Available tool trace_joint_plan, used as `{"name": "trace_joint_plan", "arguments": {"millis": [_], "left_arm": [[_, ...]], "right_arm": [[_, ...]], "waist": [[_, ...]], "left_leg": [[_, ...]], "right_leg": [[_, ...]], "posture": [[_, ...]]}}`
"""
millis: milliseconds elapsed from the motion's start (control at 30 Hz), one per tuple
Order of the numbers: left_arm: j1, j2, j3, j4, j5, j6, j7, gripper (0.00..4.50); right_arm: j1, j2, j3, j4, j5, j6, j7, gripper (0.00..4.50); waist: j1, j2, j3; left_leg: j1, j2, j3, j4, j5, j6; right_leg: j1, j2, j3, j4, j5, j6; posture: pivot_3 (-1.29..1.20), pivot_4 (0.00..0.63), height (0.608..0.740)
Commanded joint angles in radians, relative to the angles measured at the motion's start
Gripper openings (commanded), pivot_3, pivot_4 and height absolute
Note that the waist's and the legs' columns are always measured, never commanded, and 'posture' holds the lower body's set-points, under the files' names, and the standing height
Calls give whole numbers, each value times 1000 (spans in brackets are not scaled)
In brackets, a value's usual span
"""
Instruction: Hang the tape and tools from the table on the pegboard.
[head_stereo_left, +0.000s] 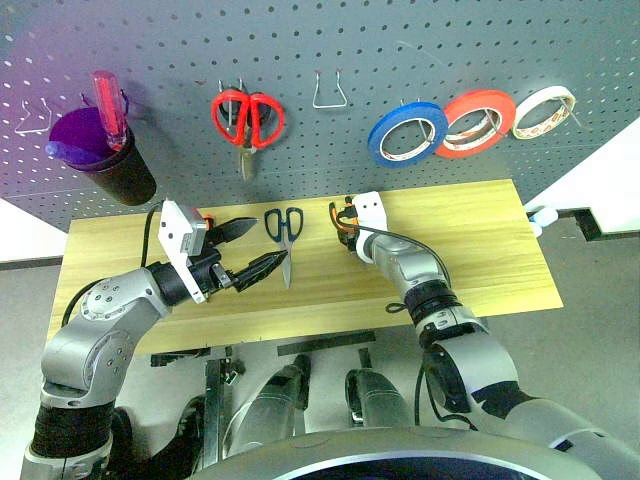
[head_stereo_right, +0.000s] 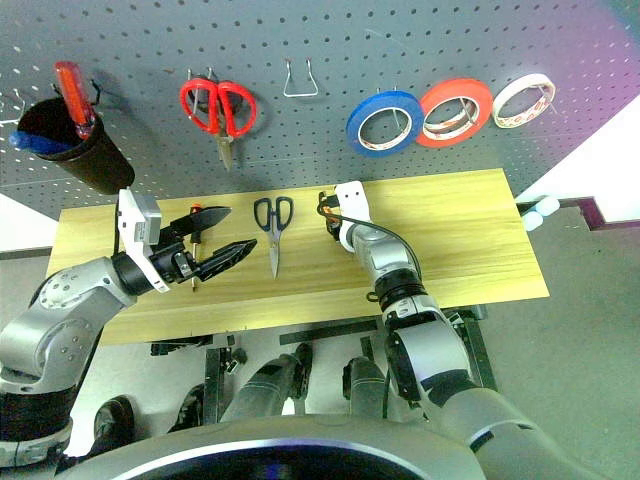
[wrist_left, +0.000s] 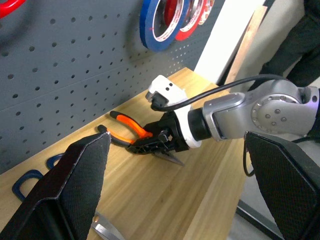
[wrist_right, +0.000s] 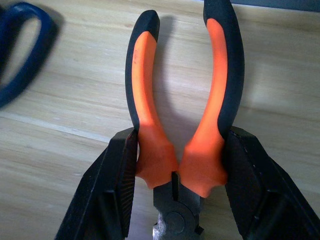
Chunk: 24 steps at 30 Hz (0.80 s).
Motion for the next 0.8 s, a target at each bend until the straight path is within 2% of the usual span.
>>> {"name": "trace_joint_plan", "arguments": {"millis": [33,167,500,800], "left_arm": [[-4,-5,16,-16,-21,-17,-5,4500],[-11,-9,13,-11,-18,-18,-5,4500],[-37,-12,12,19,-15,-26,-19,4500],[-34,-17,27,36,-14,-37,-27,4500]], "right_arm": [[35,-7,-7,-134,23,-4,34,2093],[94,-6,-41,-237,76,53,59,2093],[302,-55,-14,-599,180,138,235,2093],[359,-83,-65,-725,244,112,254,2093]], "waist": [[0,0,0],[0,0,0],[0,0,0],[-3,-1,0]], "left_leg": [[-4,0,0,1,0,0],[-6,0,0,0,0,0],[-6,0,0,1,1,-2],[-6,0,0,1,2,-2]], "right_leg": [[-5,0,0,1,0,0],[-6,0,0,1,0,0],[-6,0,0,1,0,0],[-6,0,-1,1,0,0]], "posture": [[73,382,740],[66,377,740],[34,355,740],[-2,305,740]]}}
